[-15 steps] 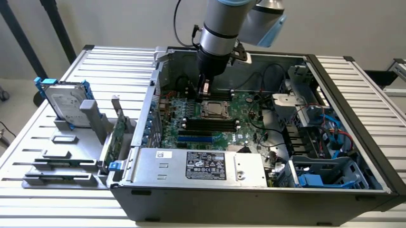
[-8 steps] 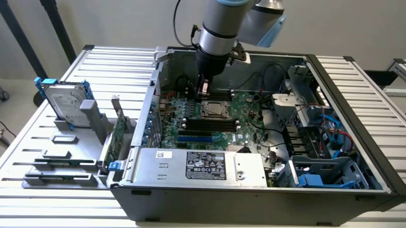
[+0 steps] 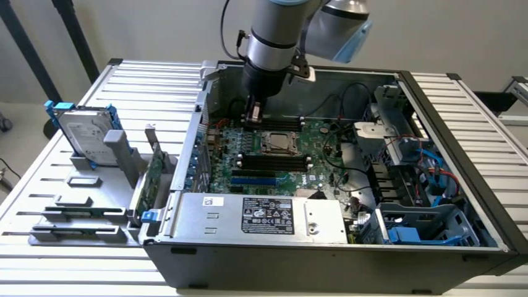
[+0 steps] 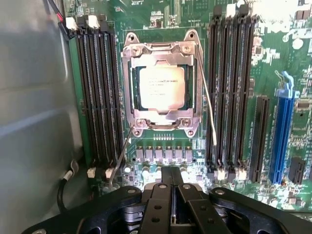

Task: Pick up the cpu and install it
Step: 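Install the first cpu locking lever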

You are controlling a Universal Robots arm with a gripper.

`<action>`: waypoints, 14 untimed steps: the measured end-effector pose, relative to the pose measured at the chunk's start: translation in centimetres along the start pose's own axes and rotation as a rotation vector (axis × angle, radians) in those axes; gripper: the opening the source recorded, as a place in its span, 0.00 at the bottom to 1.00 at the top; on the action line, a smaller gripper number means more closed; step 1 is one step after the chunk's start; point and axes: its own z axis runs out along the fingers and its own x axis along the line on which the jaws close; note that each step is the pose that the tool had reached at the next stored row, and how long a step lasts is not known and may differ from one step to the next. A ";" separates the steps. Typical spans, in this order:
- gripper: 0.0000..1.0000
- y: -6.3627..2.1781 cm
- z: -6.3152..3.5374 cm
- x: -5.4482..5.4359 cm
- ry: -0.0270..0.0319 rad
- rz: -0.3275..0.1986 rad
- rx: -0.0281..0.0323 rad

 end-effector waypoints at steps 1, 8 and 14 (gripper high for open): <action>0.11 -0.07 0.01 0.0 0.0031 0.009 -0.0007; 0.11 -0.21 0.03 0.0 0.0275 0.094 -0.0072; 0.11 -0.23 0.04 0.0 0.0468 0.180 -0.0143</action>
